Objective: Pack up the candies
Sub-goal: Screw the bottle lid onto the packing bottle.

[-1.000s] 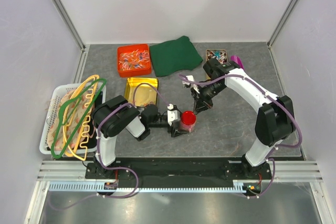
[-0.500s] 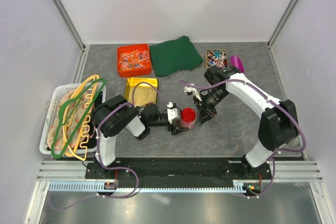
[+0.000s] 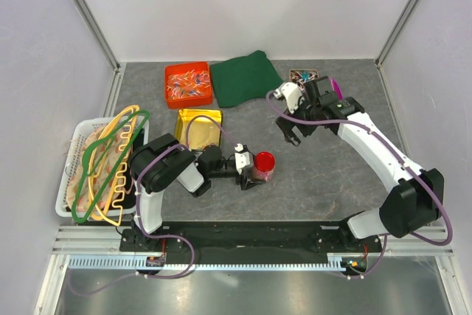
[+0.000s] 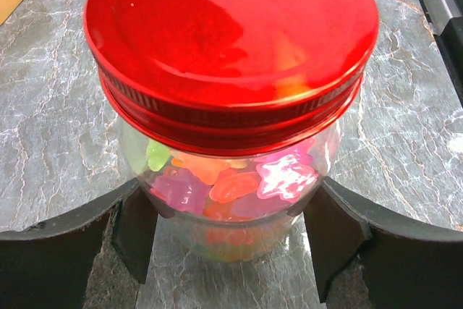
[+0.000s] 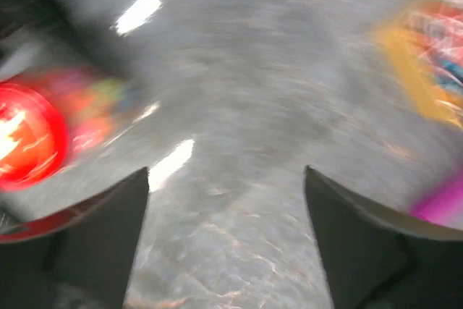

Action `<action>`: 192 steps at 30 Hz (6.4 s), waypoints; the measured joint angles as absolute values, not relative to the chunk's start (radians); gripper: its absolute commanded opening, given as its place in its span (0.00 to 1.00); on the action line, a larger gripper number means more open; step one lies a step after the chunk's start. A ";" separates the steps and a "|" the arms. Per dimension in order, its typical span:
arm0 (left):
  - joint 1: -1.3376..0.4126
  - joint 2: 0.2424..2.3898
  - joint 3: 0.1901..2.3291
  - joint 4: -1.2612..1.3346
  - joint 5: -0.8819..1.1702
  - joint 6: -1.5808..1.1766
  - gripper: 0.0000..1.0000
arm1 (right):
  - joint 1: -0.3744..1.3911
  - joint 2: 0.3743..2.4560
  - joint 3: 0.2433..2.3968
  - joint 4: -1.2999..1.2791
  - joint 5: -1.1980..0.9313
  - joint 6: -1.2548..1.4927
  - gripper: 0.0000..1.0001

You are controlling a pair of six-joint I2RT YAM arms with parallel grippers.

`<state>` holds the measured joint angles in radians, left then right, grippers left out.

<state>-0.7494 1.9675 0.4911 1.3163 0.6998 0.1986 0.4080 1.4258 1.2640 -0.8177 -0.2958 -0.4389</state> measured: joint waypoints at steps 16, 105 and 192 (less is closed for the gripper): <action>-0.749 1.967 0.491 1.316 0.700 0.199 0.51 | 0.278 1.426 1.312 -0.620 -0.170 -0.213 0.98; -0.754 1.967 0.495 1.311 0.716 0.218 0.50 | 0.402 1.672 1.313 -0.960 -0.886 -0.556 0.28; -0.748 1.967 0.506 1.288 0.689 0.168 0.50 | 0.669 1.520 1.213 -0.669 -0.470 -0.520 0.00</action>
